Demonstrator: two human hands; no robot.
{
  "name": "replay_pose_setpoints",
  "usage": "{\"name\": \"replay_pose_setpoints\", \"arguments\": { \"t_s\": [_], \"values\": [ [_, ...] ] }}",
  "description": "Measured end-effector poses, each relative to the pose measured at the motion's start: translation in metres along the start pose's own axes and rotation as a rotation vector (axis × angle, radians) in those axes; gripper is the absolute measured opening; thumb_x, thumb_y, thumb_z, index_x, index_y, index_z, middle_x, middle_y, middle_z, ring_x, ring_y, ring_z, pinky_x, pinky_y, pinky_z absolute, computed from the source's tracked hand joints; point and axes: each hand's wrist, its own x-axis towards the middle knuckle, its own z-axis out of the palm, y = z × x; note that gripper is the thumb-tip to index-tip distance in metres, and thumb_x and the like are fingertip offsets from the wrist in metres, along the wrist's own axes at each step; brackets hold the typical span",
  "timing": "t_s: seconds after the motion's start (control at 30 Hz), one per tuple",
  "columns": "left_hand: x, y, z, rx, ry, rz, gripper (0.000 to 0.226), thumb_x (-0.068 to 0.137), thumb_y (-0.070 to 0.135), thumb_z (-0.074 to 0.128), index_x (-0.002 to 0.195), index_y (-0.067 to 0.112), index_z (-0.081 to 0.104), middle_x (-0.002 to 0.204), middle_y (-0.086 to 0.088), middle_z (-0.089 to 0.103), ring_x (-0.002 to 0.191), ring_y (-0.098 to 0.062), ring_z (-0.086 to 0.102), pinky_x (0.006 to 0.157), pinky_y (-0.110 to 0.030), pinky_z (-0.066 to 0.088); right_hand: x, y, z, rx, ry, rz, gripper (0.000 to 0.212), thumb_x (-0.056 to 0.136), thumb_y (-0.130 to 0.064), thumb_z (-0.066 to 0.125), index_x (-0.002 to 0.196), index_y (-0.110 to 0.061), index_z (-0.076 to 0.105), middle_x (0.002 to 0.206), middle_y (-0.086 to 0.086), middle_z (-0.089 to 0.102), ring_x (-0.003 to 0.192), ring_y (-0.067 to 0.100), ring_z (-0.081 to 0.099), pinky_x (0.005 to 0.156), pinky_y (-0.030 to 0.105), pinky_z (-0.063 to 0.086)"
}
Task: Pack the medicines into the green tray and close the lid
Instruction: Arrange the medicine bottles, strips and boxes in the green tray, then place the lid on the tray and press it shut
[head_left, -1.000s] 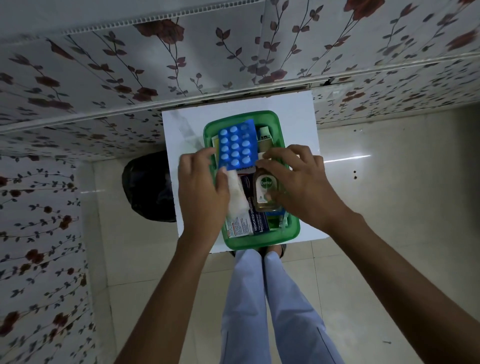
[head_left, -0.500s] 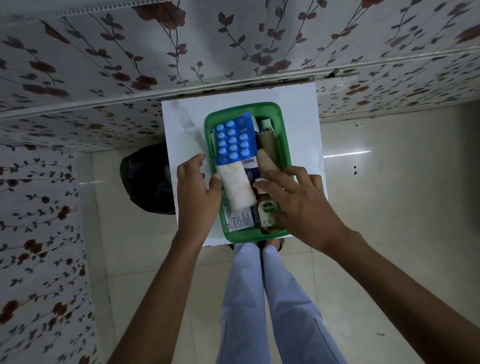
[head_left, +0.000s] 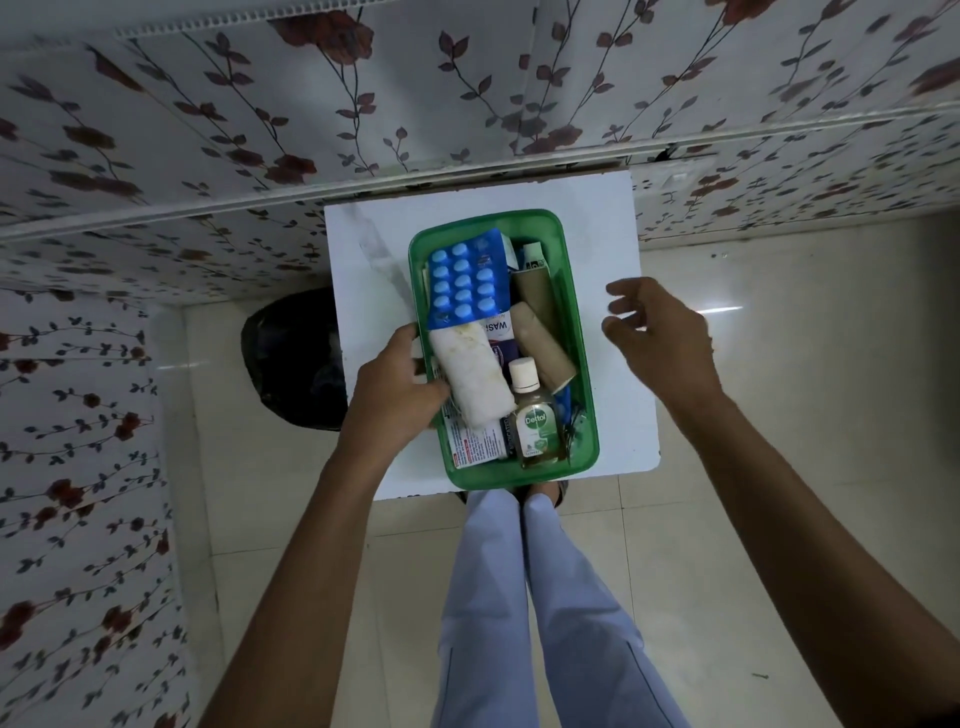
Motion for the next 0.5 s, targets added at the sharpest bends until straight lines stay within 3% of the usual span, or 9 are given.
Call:
{"name": "replay_pose_setpoints", "arguments": {
  "t_s": [0.07,0.13,0.27,0.5],
  "values": [
    [0.0,0.0,-0.001,0.011,-0.064,-0.019,0.065,0.072,0.016,0.058,0.131,0.034,0.038,0.112,-0.015,0.064,0.099,-0.029,0.064,0.074,-0.053,0.058,0.013,0.004,0.007,-0.046,-0.13,0.073,0.034,0.086,-0.021,0.058,0.119,-0.015,0.054,0.108,0.007,0.067,0.09,0.018,0.059,0.063,0.018,0.041],
    [0.002,-0.002,-0.002,-0.028,-0.078,-0.024,0.061,0.079,0.003,0.056,0.131,0.033,0.04,0.109,-0.018,0.064,0.094,-0.03,0.065,0.071,-0.052,0.058,0.02,0.005,0.018,-0.074,-0.184,0.074,0.034,0.085,-0.018,0.059,0.118,-0.012,0.055,0.106,0.011,0.069,0.096,0.025,0.061,0.073,0.023,0.043],
    [0.0,-0.006,-0.007,-0.136,-0.077,-0.019,0.057,0.083,-0.005,0.054,0.13,0.026,0.045,0.101,-0.02,0.067,0.084,-0.029,0.067,0.064,-0.045,0.059,0.024,0.003,0.035,-0.206,-0.18,0.005,0.03,0.088,-0.011,0.048,0.118,-0.007,0.052,0.106,0.02,0.067,0.098,0.035,0.06,0.079,0.032,0.046],
    [-0.007,-0.018,-0.039,-0.29,-0.033,-0.008,0.062,0.082,-0.015,0.048,0.133,0.02,0.045,0.095,-0.013,0.069,0.076,-0.02,0.07,0.059,-0.039,0.06,0.026,-0.007,0.053,-0.311,-0.171,-0.101,0.038,0.08,-0.004,0.054,0.118,-0.006,0.05,0.098,0.019,0.069,0.091,0.036,0.061,0.077,0.036,0.05]
  ]
}}
